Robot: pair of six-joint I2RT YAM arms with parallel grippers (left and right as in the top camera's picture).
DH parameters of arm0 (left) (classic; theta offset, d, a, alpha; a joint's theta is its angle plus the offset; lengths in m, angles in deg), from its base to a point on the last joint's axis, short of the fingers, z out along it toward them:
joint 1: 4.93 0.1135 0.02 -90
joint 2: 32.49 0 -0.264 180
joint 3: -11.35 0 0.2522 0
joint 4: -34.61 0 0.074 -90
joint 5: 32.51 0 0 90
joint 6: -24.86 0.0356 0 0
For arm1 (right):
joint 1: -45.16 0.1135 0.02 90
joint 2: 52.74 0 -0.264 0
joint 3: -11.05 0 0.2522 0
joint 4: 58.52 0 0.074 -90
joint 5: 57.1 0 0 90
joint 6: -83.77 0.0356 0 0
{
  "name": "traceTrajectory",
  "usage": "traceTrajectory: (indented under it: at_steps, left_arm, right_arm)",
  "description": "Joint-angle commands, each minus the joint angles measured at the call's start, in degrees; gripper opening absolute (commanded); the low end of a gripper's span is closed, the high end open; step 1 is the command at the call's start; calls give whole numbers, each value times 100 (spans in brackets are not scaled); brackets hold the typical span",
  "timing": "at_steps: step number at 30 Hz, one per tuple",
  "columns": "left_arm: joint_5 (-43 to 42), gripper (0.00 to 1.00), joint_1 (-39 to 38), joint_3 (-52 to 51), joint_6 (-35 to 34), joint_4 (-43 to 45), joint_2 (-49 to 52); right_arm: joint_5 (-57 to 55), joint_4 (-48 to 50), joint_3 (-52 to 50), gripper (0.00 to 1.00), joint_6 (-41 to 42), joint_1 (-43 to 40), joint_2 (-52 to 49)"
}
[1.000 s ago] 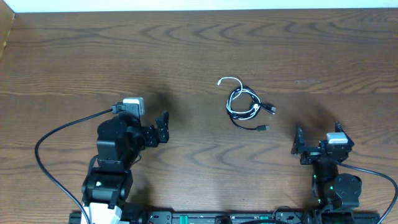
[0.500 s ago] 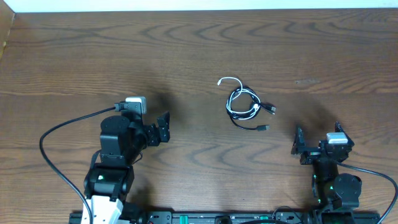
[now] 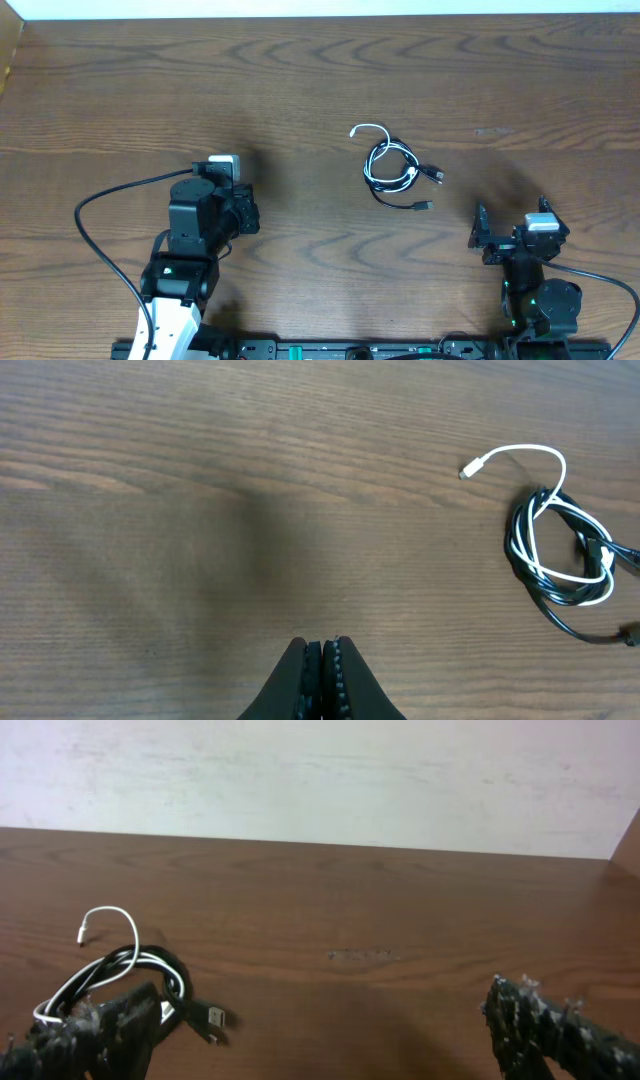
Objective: Untangle cables
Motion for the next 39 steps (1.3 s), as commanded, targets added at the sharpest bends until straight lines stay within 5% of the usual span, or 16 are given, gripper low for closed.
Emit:
traceTrajectory:
  at_steps: [1,39]
  left_arm:
    - [13,8,24,129,11,-9,57]
    - [13,17,24,129,-385,210,1325]
  right_arm:
    - [11,-26,-7,99,35,33,28]
    - [11,-26,-7,99,35,33,28]
